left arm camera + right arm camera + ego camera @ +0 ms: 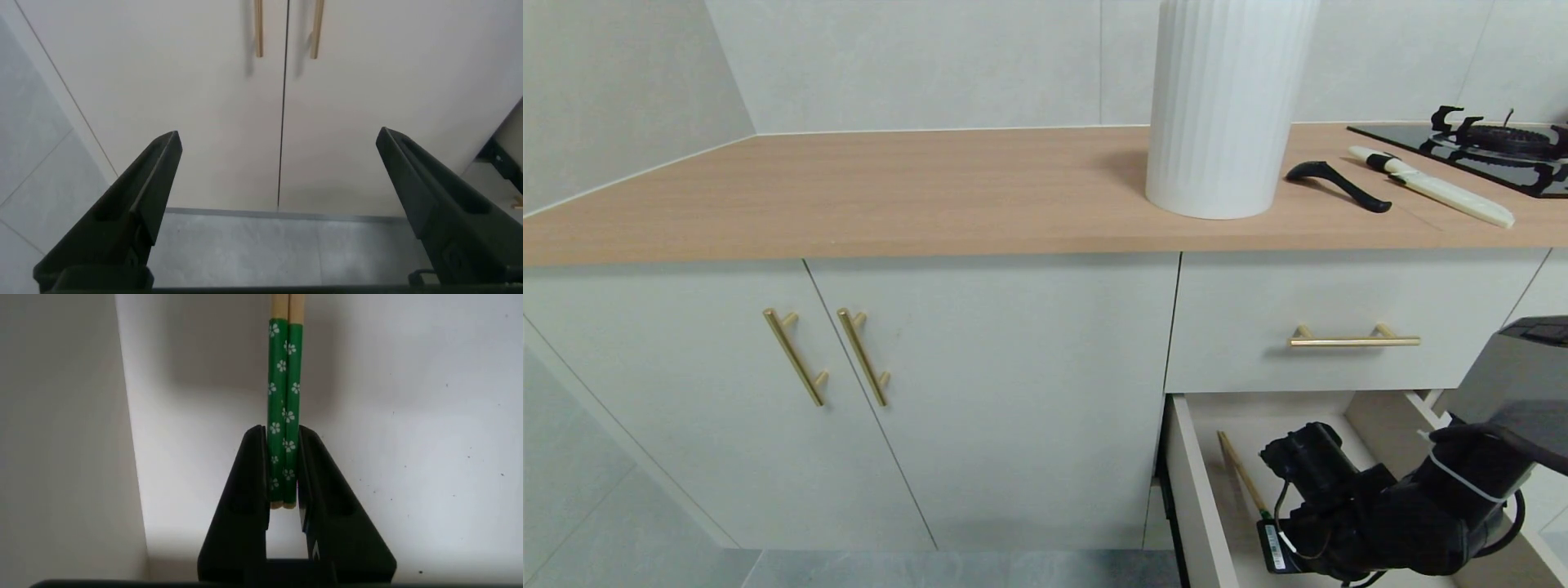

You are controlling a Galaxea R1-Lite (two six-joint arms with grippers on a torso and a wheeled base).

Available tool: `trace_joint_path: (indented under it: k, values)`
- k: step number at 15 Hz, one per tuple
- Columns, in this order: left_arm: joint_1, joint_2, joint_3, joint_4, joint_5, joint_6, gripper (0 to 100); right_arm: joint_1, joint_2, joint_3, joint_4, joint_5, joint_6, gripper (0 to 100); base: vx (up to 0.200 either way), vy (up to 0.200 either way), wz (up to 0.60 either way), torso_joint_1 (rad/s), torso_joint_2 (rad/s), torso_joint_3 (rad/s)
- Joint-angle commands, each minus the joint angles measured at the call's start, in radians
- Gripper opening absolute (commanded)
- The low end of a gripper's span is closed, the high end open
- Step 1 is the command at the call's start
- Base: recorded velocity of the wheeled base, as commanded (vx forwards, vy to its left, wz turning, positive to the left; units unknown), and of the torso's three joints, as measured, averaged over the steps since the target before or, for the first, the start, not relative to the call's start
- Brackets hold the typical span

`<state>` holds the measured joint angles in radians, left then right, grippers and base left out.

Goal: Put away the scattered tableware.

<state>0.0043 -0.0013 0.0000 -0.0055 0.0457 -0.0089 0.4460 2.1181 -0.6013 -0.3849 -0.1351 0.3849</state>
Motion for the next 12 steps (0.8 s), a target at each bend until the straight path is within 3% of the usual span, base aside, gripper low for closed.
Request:
trace_joint_path:
  k: [1,3,4,10,12]
  values:
    - [0.0,0.001,0.0,-0.001,0.0,0.0,100,0.0,0.005,0.0,0.0,0.0,0.0,0,0.0,0.0,0.0,0.0,0.0,0.0]
    - [0.0,0.001,0.0,-0.001,0.0,0.0,100,0.002,0.005,0.0,0.0,-0.003,0.0,0,0.0,0.0,0.0,0.0,0.0,0.0]
    - [0.0,0.001,0.0,-0.001,0.0,0.0,100,0.002,0.003,0.0,0.0,-0.003,0.0,100,0.0,0.0,0.0,0.0,0.0,0.0]
    - [0.0,0.001,0.0,-0.001,0.0,0.0,100,0.002,-0.009,0.0,-0.008,-0.006,0.008,100,0.0,0.0,0.0,0.0,0.0,0.0]
    - [0.0,0.001,0.0,-0.001,0.0,0.0,100,0.002,-0.106,0.003,-0.002,-0.024,0.006,100,0.0,0.0,0.0,0.0,0.0,0.0]
